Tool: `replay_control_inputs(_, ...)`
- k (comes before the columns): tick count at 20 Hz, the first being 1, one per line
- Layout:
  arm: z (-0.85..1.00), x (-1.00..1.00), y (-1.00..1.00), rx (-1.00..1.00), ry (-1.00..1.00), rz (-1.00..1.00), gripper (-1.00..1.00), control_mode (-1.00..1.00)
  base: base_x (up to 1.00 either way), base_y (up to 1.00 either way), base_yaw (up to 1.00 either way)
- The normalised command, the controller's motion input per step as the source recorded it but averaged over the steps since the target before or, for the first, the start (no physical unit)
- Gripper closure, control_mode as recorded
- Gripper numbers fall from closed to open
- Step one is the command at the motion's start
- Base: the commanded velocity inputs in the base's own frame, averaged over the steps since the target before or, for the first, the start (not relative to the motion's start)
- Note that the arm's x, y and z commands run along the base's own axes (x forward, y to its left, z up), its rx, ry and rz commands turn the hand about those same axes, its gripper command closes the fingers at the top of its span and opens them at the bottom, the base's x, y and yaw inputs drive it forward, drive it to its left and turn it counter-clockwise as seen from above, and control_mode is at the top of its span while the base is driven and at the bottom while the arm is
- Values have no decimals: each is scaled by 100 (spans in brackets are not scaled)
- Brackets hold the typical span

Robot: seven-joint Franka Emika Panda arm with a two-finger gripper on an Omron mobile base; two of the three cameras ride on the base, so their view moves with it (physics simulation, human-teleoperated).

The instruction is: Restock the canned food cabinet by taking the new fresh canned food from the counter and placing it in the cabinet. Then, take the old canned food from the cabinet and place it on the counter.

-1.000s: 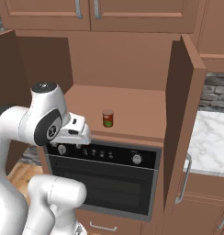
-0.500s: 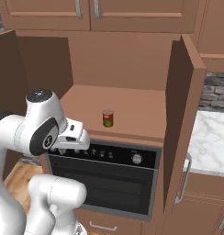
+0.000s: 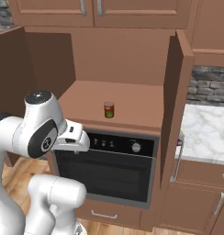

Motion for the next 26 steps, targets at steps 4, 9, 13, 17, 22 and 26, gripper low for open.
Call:
replay_control_inputs(4, 0, 0, 0, 0, 0, 0, -100, 100, -51, -43, -1)
replay_control_inputs(9, 0, 0, 0, 0, 0, 0, -100, 100, -36, -64, -7)
replay_control_inputs(13, 0, 0, 0, 0, 0, 0, -100, 100, -28, -90, -12)
replay_control_inputs(17, 0, 0, 0, 0, 0, 0, -100, 100, -15, -97, -17)
replay_control_inputs(22, 0, 0, 0, 0, 0, 0, -100, 100, -10, -100, -20)
replay_control_inputs(26, 0, 0, 0, 0, 0, 0, -100, 100, -1, -100, -20)
